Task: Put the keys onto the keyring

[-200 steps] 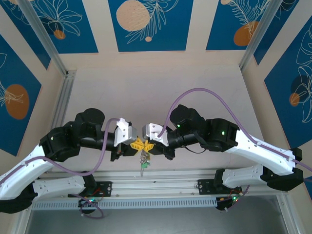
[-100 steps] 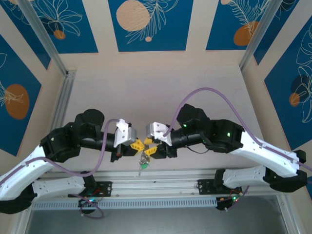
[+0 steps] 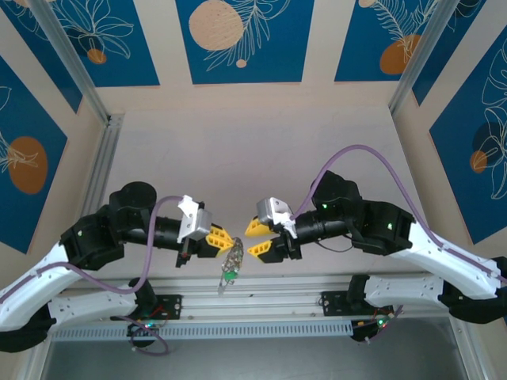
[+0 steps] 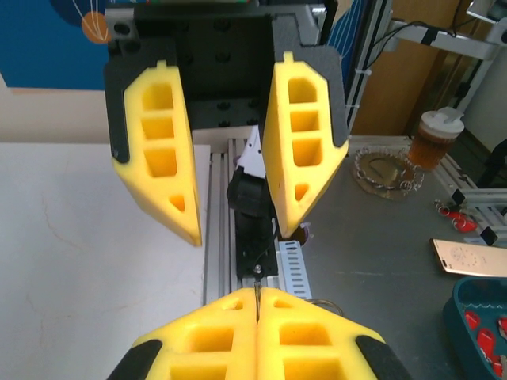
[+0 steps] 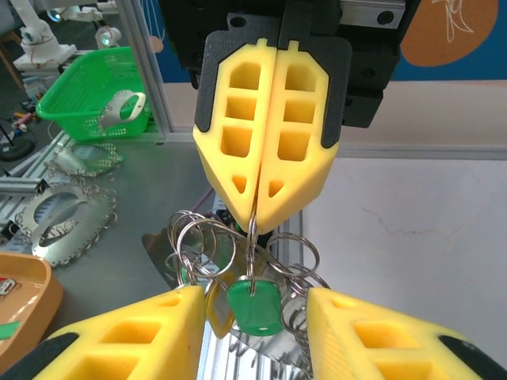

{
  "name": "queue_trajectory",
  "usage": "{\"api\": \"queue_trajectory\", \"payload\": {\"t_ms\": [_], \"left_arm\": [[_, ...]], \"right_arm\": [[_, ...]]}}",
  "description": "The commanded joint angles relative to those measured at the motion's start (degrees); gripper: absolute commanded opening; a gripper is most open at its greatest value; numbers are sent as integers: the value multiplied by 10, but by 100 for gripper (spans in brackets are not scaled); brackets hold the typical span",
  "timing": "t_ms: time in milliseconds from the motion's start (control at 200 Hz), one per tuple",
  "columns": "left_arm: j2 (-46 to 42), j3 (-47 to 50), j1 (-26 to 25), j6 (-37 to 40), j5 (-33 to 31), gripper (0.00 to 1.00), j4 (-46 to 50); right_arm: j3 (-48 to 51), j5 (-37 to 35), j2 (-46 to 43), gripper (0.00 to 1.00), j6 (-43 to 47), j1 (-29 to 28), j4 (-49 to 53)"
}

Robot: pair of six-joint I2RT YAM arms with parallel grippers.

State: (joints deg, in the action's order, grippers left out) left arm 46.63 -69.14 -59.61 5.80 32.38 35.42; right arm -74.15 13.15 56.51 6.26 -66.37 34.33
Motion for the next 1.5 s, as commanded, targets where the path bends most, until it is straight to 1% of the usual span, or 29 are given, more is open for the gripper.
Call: {"api": "queue_trajectory", "payload": {"t_ms": [0, 70, 120, 265, 415, 740, 965, 1040, 1175, 1255, 1371, 1496], "left_arm": [[-15, 6, -5, -12, 27, 0, -45], [-22, 10, -5, -12, 23, 0, -47], [-26, 13, -5, -14, 22, 0, -50], [-36, 18, -5, -14, 25, 0, -54], [-42, 27, -5, -17, 27, 0, -69], [-51, 45, -5, -28, 15, 0, -105], [-51, 54, -5, -29, 9, 0, -123], [-50, 50, -5, -27, 5, 0, -120], [-50, 45, -5, -22, -1, 0, -112], [-54, 45, -5, -21, -6, 0, -108], [-61, 47, -5, -18, -14, 0, -107], [-60, 44, -5, -19, -12, 0, -107]], "right_arm": [[11, 32, 17, 34, -23, 2, -40], [17, 35, 22, 28, -27, 3, -55], [21, 41, 22, 26, -30, 6, -67], [16, 39, 27, 25, -36, 8, -63], [15, 54, 32, 21, -39, 8, -67], [17, 74, 40, 17, -38, 7, -72], [20, 71, 38, 13, -37, 8, -62], [22, 71, 34, 14, -38, 8, -61], [26, 63, 24, 22, -41, 9, -55], [25, 62, 16, 25, -44, 9, -51], [29, 66, 6, 31, -57, 10, -61], [36, 72, 0, 33, -66, 10, -71]]}}
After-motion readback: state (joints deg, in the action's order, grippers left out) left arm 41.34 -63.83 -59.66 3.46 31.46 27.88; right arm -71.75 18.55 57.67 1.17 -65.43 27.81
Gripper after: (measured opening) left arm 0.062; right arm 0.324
